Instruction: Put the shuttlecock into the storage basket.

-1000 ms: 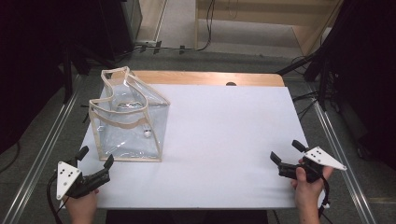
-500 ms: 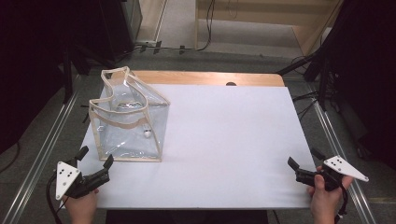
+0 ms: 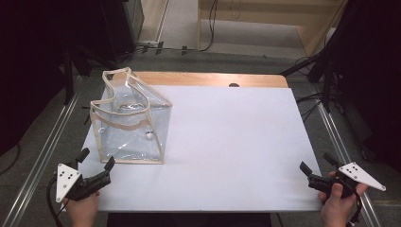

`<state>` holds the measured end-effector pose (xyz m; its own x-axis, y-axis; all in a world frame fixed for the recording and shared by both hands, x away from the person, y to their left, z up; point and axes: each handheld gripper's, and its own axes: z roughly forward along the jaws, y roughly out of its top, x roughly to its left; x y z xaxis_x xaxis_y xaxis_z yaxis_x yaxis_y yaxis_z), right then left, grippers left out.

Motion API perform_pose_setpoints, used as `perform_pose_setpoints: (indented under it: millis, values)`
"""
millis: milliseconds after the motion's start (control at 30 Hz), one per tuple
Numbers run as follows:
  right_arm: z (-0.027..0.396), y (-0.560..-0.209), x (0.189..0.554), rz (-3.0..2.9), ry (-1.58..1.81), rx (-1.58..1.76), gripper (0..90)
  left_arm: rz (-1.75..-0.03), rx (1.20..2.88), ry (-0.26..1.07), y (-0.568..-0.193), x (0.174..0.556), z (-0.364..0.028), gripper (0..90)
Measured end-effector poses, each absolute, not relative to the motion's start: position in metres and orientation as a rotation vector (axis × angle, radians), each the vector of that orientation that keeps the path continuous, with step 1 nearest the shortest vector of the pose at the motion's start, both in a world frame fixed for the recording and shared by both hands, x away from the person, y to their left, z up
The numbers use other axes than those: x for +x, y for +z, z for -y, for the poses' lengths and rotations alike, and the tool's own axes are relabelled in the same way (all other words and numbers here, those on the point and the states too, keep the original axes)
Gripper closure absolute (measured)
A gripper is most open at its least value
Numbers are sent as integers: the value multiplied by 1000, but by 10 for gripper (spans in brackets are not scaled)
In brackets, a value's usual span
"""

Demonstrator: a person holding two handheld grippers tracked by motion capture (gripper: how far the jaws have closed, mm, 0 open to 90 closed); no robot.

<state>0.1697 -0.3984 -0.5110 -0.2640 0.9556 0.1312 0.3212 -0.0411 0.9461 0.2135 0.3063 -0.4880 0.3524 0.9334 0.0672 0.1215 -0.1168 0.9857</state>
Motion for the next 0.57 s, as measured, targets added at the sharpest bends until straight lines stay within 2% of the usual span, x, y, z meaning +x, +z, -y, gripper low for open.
perform_pose_setpoints:
  millis: [567]
  values:
    - [401,-513,172,-1611,1307,1417,0,-993,1525,931,-488,214,-307,137]
